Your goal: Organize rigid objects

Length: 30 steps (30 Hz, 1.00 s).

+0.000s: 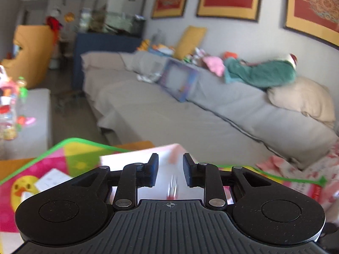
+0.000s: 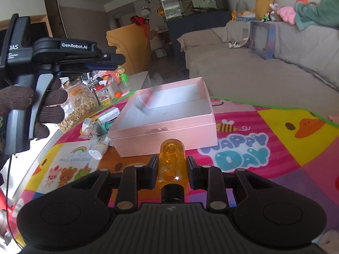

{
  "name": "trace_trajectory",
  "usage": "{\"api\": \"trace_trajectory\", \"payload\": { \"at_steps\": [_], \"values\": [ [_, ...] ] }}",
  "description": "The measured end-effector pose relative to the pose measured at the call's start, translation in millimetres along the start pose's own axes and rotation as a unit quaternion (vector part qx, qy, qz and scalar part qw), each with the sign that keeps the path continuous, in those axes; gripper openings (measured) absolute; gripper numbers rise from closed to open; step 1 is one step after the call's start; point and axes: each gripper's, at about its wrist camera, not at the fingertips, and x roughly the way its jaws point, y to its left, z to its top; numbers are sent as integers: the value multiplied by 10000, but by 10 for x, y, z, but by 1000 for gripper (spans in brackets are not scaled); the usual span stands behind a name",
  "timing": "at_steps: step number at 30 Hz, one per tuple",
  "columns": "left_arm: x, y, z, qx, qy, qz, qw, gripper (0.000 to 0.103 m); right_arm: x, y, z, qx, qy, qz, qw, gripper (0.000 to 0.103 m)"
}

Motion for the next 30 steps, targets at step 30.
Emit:
{"api": "trace_trajectory", "payload": {
  "at_steps": [30],
  "values": [
    [-31, 2189, -592, -2402, 392, 1989, 9493, 28, 830, 994, 303, -1468, 285, 186, 9886, 66]
  ]
}}
